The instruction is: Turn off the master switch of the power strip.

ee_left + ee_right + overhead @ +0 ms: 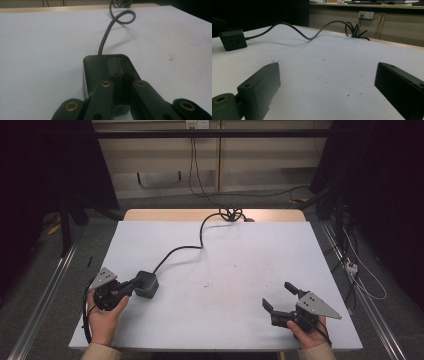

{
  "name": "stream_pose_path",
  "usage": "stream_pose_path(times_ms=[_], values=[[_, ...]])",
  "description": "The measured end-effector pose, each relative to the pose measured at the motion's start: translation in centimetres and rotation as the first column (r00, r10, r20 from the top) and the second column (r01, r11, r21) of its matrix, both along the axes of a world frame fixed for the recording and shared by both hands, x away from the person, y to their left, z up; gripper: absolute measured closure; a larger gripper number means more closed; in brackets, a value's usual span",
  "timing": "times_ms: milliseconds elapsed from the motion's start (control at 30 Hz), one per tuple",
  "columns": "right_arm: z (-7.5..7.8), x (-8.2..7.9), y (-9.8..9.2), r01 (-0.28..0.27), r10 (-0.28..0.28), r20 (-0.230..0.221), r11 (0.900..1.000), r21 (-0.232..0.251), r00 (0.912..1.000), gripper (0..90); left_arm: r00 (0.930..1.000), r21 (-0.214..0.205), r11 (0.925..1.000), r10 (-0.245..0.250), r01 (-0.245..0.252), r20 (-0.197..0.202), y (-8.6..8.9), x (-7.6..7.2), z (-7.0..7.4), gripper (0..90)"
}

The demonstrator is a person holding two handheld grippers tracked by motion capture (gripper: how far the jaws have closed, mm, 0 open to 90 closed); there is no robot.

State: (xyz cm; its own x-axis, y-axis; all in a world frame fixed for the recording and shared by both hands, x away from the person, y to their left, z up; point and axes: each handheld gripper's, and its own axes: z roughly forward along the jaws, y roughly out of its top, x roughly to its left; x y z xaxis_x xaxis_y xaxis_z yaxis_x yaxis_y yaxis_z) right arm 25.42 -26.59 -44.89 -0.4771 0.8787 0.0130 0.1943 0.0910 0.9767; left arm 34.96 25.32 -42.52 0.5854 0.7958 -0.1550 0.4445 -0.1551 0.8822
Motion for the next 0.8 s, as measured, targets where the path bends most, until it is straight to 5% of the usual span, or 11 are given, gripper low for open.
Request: stream_pose_path(times_ms=[800], values=[[0.05, -0.02, -0.02, 0.003, -0.003, 0.002, 1.0000, 0.002, 1.0000, 5.8, 1.0000, 0.019, 0.9998, 0.004, -0.004, 0.003, -0.22, -0.05, -0.08, 90.0]])
